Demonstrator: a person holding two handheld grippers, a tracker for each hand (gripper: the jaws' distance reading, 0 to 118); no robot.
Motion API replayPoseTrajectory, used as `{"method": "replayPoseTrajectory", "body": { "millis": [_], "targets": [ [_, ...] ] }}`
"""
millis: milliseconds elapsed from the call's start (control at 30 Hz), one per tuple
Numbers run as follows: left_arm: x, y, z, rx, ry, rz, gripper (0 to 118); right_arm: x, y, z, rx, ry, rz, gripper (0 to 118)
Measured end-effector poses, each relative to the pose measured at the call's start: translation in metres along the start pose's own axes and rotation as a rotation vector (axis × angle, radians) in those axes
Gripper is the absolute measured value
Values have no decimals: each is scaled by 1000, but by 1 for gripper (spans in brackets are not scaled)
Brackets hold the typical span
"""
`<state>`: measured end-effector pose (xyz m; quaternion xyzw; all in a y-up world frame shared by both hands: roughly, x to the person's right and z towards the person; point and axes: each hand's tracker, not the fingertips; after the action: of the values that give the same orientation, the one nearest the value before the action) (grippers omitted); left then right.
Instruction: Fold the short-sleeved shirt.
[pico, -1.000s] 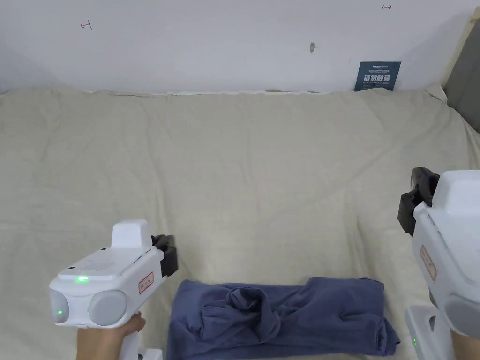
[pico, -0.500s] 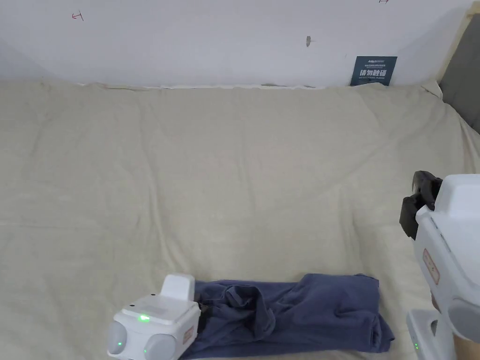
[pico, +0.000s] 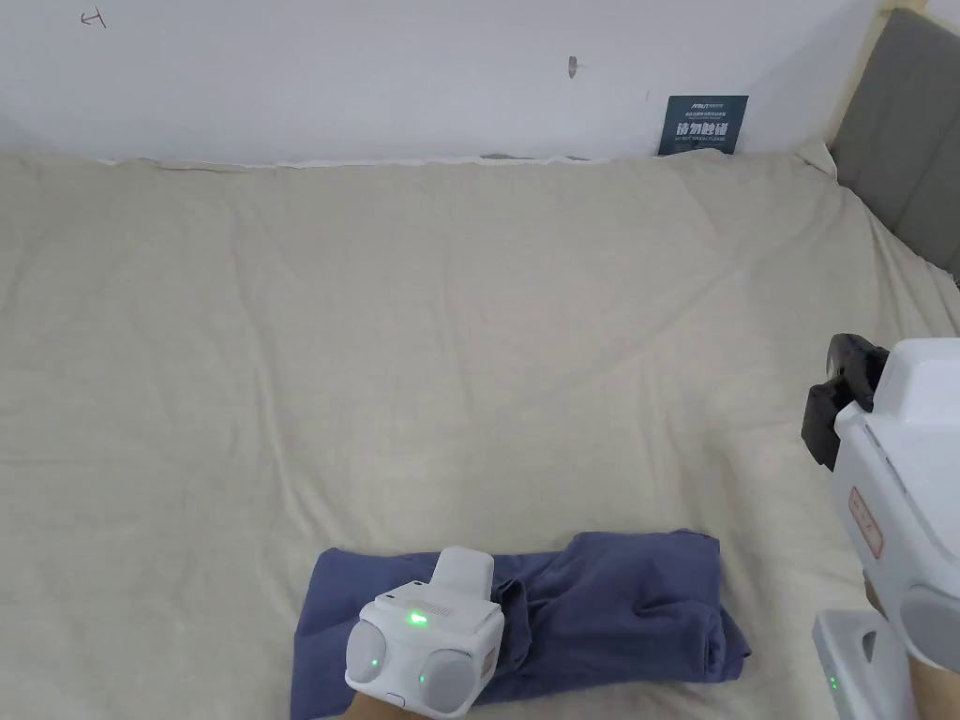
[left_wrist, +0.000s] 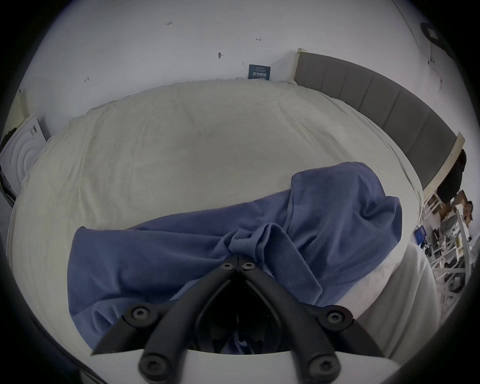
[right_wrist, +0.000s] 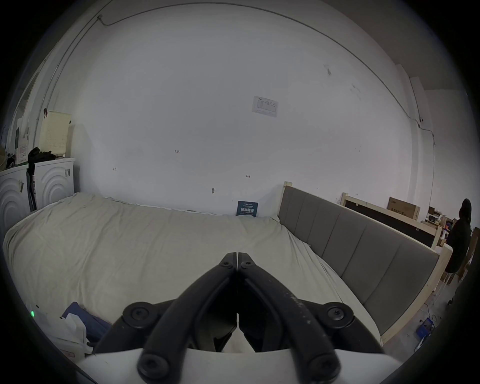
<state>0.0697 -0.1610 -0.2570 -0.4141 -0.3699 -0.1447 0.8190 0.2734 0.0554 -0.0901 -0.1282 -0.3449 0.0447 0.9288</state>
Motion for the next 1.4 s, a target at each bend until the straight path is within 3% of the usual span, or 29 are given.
{"method": "replayPoseTrajectory", "body": {
  "millis": [267, 433, 467, 600, 633, 667, 833, 867, 967, 1167, 1200, 1400],
  "targets": [
    [-67, 22, 76, 122, -203, 181, 0, -6, 4, 1, 6, 19, -1, 1],
    [-136, 23, 105, 92, -311, 320, 5, -13, 7, 1, 16, 42, -15, 2],
    [-151, 19, 105, 76, -332, 374, 14, -15, 7, 1, 16, 46, -14, 2],
    [-192, -3, 94, 20, -354, 546, 104, -20, 6, 1, 11, 59, -12, 2],
    [-198, -7, 91, 10, -362, 548, 115, -20, 5, 1, 9, 61, -12, 2],
    [-204, -12, 86, -3, -363, 562, 118, -21, 5, 1, 6, 61, -9, 2],
    [-223, -31, 55, -70, -361, 620, 118, -20, 1, -2, -12, 56, -2, 2],
    [-227, -35, 49, -74, -370, 631, 112, -19, 1, -3, -15, 54, -2, 2],
    [-230, -44, 35, -68, -436, 672, 61, -18, -1, -5, -22, 43, 3, 2],
    [-203, -37, 18, -64, -380, 570, 28, -17, -3, -10, -39, 36, -1, 2],
    [-200, -36, 16, -66, -364, 567, 14, -18, -3, -10, -39, 36, -1, 2],
    [-194, -36, 50, -4, -300, 538, 11, -22, 0, -12, -36, 47, 4, 2]
  ]
}}
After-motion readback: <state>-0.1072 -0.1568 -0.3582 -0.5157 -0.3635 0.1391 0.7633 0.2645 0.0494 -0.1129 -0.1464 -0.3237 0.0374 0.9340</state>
